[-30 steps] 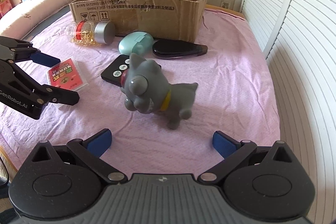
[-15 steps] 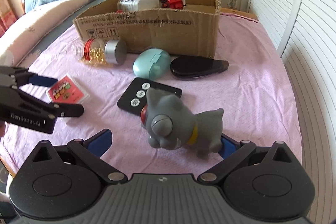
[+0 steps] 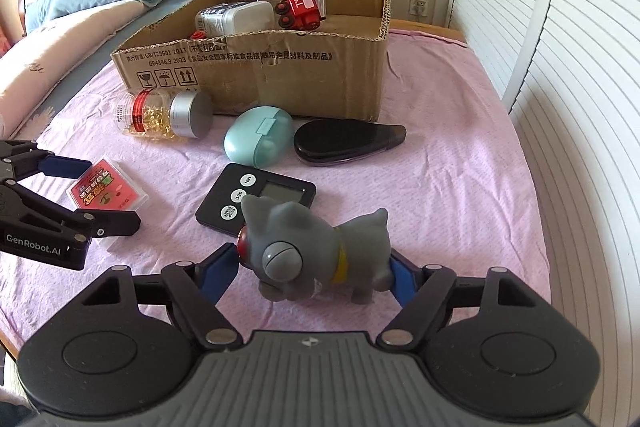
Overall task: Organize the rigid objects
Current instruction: 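Close the left gripper on the red card pack while the right gripper holds the toy cat, then carry the red card pack into the box and open left gripper while right carries the toy cat, then lower the gray toy cat into the box and open the right gripper, then move the right tool to the black digital timer while the left tool approaches the gold capsule bottle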
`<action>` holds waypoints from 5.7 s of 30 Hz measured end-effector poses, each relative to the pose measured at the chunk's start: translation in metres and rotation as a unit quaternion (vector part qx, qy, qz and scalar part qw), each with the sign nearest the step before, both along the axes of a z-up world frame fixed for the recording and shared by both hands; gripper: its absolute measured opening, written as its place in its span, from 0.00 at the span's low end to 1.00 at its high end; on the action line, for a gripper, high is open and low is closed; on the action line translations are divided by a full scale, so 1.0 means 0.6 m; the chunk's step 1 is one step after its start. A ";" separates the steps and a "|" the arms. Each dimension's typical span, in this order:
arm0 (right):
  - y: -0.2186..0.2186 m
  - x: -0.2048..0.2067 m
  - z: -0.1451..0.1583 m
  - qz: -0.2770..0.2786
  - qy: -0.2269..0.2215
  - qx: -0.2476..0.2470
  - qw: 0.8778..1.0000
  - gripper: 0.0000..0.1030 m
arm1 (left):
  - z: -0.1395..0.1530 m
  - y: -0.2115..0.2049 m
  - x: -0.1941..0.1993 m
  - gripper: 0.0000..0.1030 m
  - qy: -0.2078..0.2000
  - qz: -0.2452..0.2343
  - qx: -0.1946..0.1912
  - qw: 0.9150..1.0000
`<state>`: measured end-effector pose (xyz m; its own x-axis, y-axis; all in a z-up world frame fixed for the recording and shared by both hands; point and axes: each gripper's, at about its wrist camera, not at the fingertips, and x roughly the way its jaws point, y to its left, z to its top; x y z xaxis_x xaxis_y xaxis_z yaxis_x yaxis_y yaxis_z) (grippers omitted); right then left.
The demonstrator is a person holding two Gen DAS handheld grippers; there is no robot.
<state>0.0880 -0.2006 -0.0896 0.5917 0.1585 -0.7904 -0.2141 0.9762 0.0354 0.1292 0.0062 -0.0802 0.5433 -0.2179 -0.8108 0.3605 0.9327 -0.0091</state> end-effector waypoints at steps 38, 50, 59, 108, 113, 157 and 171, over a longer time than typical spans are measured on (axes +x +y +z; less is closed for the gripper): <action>-0.016 0.114 0.164 0.076 -0.121 -0.039 0.989 0.74 | 0.153 -0.085 0.178 0.88 -0.105 -0.001 -0.021 0.994; -0.001 0.181 0.161 0.074 -0.106 -0.042 0.991 0.74 | 0.147 -0.058 0.122 0.96 -0.098 0.033 -0.017 0.994; 0.033 0.255 0.150 0.068 -0.062 -0.043 0.995 0.74 | 0.153 -0.020 0.054 0.97 -0.091 0.079 -0.003 0.993; 0.080 0.086 0.012 -0.029 0.054 -0.017 0.998 1.00 | 0.149 0.059 0.013 0.99 -0.098 0.150 -0.009 0.984; 0.101 0.085 -0.011 -0.038 0.054 -0.028 0.997 1.00 | 0.144 0.054 0.011 0.99 -0.103 0.149 0.013 0.983; 0.023 0.065 -0.037 -0.050 0.014 -0.035 0.998 1.00 | -0.017 -0.056 0.089 1.00 -0.034 0.166 -0.008 0.986; 0.023 0.057 -0.039 -0.032 0.002 -0.033 0.999 1.00 | -0.007 -0.060 0.104 0.99 -0.066 0.185 -0.010 0.980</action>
